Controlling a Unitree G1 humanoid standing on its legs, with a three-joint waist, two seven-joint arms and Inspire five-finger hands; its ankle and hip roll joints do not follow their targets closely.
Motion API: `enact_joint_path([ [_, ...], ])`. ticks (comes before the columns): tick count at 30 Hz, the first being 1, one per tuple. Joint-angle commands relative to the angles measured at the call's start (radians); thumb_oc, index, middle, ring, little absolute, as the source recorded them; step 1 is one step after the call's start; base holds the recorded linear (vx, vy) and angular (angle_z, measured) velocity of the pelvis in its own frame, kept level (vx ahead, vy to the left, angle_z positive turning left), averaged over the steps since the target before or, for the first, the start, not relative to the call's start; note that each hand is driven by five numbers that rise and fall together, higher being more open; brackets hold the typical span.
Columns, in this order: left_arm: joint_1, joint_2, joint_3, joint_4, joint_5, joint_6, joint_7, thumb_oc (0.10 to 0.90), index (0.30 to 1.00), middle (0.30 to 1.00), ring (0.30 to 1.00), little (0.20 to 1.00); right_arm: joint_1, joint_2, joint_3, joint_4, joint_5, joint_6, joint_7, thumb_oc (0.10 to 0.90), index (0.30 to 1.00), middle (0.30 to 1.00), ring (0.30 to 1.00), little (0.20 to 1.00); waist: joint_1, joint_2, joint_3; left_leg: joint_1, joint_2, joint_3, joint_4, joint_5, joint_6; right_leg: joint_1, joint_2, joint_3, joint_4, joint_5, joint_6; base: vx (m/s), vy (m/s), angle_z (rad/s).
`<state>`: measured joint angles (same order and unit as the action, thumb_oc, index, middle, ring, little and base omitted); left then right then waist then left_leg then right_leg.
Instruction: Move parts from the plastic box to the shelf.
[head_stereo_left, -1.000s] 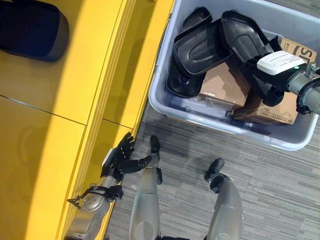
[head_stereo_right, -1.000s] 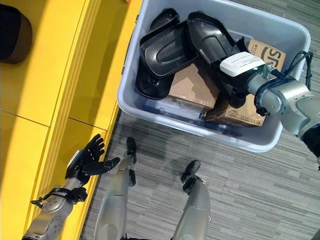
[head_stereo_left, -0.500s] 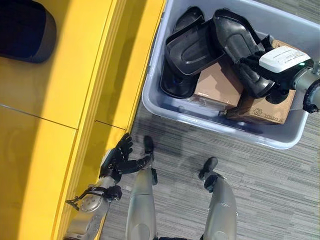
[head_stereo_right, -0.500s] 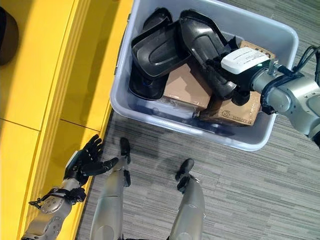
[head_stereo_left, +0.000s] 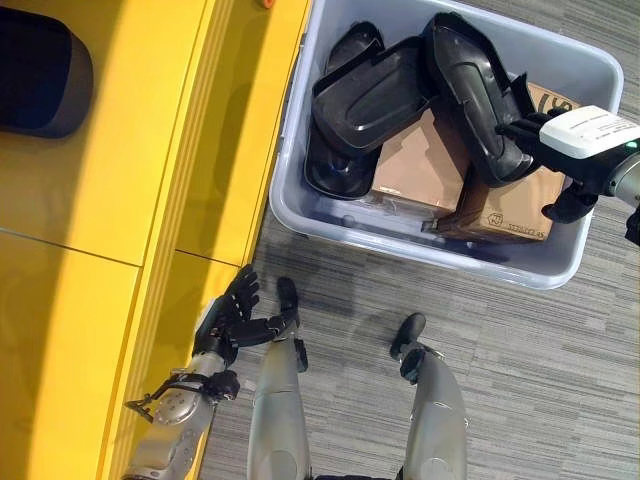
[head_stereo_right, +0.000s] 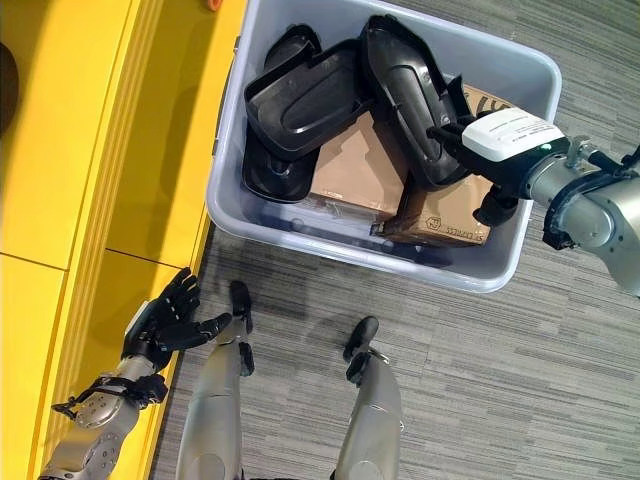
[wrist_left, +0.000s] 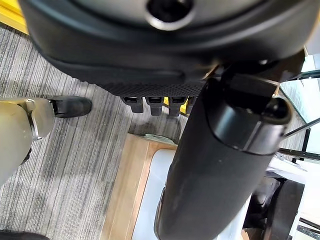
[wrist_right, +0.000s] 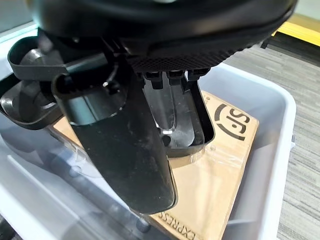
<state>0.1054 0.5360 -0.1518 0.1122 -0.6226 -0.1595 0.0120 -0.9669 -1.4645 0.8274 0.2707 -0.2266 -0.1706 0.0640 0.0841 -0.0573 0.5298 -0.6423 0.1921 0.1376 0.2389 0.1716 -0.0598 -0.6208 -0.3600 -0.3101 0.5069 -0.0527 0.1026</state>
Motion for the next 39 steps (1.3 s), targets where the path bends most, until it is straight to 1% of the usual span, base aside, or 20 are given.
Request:
enact_joint_path([
  [1,0.069,0.038,0.049,-0.076,-0.006,-0.063,-0.009,0.900,1.000,1.000,1.000,1.000,-0.064,-0.059,-0.109,-0.018,0.039,0.003,-0.046,0.900,1.000,1.000,1.000,1.000,0.023,-0.037,-0.011,0.034,0.047,-0.080,0.141,-0.199,-0.067,0.046,0.022,0.039,-0.027,-0.008,0.057,0.00,0.000,0.00],
  [3,0.069,0.041,0.049,-0.075,-0.005,-0.062,-0.009,0.900,1.000,1.000,1.000,1.000,-0.035,-0.054,-0.132,-0.013,0.030,0.006,-0.047,0.900,1.000,1.000,1.000,1.000,0.027,-0.037,-0.011,0.032,0.046,-0.081,0.144,-0.201,-0.066,0.044,0.021,0.040,-0.025,-0.009,0.057,0.00,0.000,0.00],
  [6,0.070,0.044,0.052,-0.078,-0.003,-0.063,-0.008,0.900,1.000,1.000,1.000,1.000,-0.028,-0.044,-0.136,-0.004,0.000,0.010,-0.050,0.900,1.000,1.000,1.000,1.000,0.033,-0.033,-0.010,0.026,0.043,-0.082,0.148,-0.203,-0.065,0.041,0.021,0.042,-0.023,-0.008,0.057,0.00,0.000,0.00],
  [18,0.065,0.052,0.047,-0.075,-0.002,-0.068,0.004,0.900,1.000,1.000,1.000,1.000,-0.212,-0.007,0.000,0.067,-0.027,0.031,-0.084,0.900,1.000,1.000,1.000,1.000,0.046,-0.014,-0.010,0.001,0.038,-0.087,0.153,-0.199,-0.063,0.017,0.018,0.046,-0.014,-0.012,0.055,0.00,0.000,0.00],
  [26,0.069,0.053,0.044,-0.077,-0.006,-0.071,0.007,0.900,1.000,1.000,1.000,1.000,-0.266,0.015,0.043,0.126,-0.031,0.042,-0.097,0.900,1.000,1.000,1.000,1.000,0.050,-0.004,-0.010,-0.015,0.036,-0.090,0.159,-0.201,-0.061,0.001,0.018,0.048,-0.007,-0.014,0.056,0.00,0.000,0.00],
  [33,0.073,0.056,0.041,-0.083,-0.010,-0.074,0.006,0.900,1.000,1.000,1.000,1.000,-0.301,0.024,0.078,0.170,-0.042,0.048,-0.099,0.900,1.000,1.000,1.000,1.000,0.054,0.010,-0.010,-0.034,0.032,-0.093,0.166,-0.202,-0.059,-0.020,0.013,0.050,0.009,-0.018,0.056,0.00,0.000,0.00],
  [39,0.078,0.053,0.040,-0.084,-0.009,-0.077,0.012,0.900,1.000,1.000,1.000,1.000,-0.266,0.039,0.053,0.187,-0.048,0.053,-0.099,0.900,1.000,1.000,1.000,1.000,0.053,0.020,-0.010,-0.056,0.027,-0.095,0.170,-0.202,-0.058,-0.047,0.014,0.056,0.019,-0.021,0.056,0.00,-0.002,-0.01],
])
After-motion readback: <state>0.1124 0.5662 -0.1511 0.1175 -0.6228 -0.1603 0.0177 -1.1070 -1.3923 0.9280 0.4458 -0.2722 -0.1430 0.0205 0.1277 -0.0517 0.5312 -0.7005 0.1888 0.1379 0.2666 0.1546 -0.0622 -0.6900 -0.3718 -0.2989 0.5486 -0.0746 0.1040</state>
